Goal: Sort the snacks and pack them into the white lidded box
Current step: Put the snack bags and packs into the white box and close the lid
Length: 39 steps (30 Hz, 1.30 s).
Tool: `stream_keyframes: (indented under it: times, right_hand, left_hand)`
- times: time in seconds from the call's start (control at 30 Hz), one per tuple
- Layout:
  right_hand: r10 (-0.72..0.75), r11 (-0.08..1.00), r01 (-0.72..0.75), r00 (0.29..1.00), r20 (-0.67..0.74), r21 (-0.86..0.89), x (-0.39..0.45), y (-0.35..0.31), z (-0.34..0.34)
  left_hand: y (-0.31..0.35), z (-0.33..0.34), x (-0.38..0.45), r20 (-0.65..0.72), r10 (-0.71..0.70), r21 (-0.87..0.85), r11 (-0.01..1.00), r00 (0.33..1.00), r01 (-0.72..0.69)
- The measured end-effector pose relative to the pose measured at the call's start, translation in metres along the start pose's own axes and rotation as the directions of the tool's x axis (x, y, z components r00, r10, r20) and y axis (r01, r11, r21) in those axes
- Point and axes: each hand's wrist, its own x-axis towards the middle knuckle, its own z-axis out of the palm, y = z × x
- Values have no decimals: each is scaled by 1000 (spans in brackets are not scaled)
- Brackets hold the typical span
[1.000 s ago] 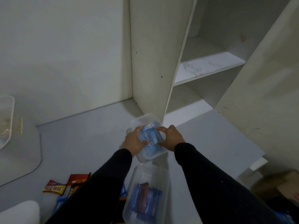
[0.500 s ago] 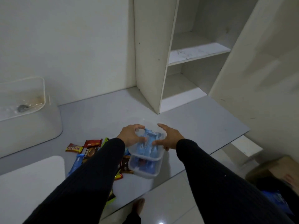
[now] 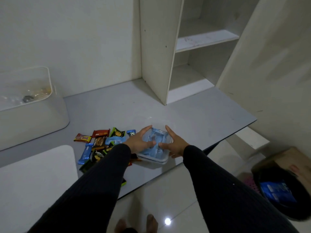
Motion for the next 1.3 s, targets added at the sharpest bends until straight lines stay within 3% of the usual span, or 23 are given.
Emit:
stream_keyframes:
  times: [0.17,0.37,0.57,0.8,1.1,1.3]
  right_hand:
    - [-51,998,50,998,-26,-45,-10,-32,-1]
    - [-232,972,228,970,-70,-63,-36,-127,9]
    - [-437,894,436,899,-22,104,-64,-231,81]
    - [-602,792,582,795,78,184,-70,-323,200]
    - [-640,767,624,730,241,146,-9,-403,297]
    - [-569,819,557,754,327,140,70,-439,334]
  left_hand:
    - [2,-22,-10,-60,11,-59,998,998,-15]
    - [25,-102,-55,-237,108,-113,984,966,-138]
    - [9,-211,-150,-486,175,-54,972,856,-230]
    - [-55,-304,-248,-659,127,-31,980,741,-195]
    - [-136,-387,-261,-755,-16,-114,988,655,-108]
    - [-185,-434,-218,-757,-129,-170,985,641,-2]
